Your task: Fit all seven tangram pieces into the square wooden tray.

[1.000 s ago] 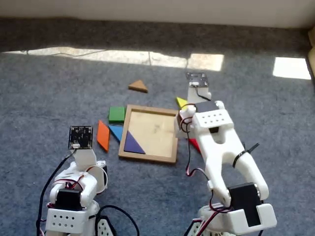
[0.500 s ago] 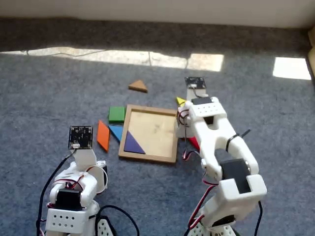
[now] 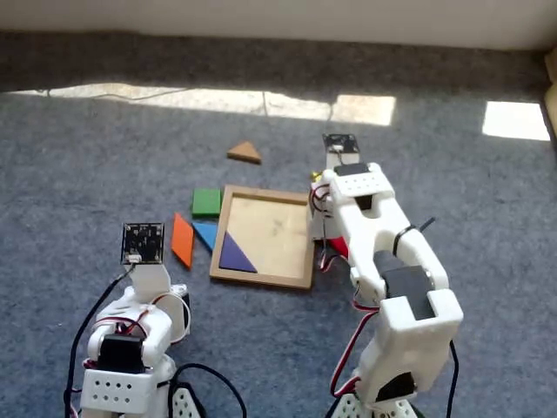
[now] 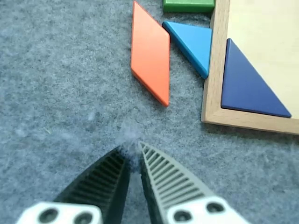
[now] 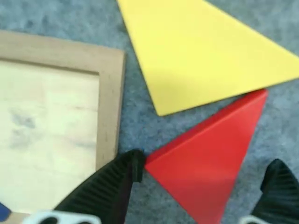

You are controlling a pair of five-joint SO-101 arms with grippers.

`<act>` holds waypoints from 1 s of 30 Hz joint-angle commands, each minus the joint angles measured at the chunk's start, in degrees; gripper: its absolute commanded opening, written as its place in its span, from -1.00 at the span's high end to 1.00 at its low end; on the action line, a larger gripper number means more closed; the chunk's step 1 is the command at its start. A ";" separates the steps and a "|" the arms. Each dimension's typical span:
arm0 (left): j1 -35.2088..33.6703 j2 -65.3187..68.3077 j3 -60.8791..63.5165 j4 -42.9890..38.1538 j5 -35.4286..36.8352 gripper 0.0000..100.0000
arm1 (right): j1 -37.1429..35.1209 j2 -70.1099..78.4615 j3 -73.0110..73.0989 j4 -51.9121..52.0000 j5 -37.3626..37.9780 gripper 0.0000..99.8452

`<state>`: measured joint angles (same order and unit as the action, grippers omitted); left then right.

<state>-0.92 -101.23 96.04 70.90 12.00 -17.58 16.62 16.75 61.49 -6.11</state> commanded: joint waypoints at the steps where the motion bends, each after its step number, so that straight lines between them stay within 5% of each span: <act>1: -0.13 -1.98 1.19 0.26 -0.18 0.99 | 0.84 0.22 -2.68 -0.04 -0.26 0.27; 15: -0.13 -1.98 1.19 0.26 -0.18 0.99 | 1.45 -0.31 -2.42 -4.18 0.26 0.64; 19: -0.13 -1.98 1.19 0.26 -0.18 0.99 | 1.36 -0.40 -2.42 -4.18 5.27 0.72; 30: -0.13 -1.98 1.19 0.26 -0.18 0.99 | 0.40 -13.76 4.44 -4.62 8.97 0.75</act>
<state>-0.92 -101.23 96.04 70.90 12.00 -16.44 9.58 20.53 58.15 0.92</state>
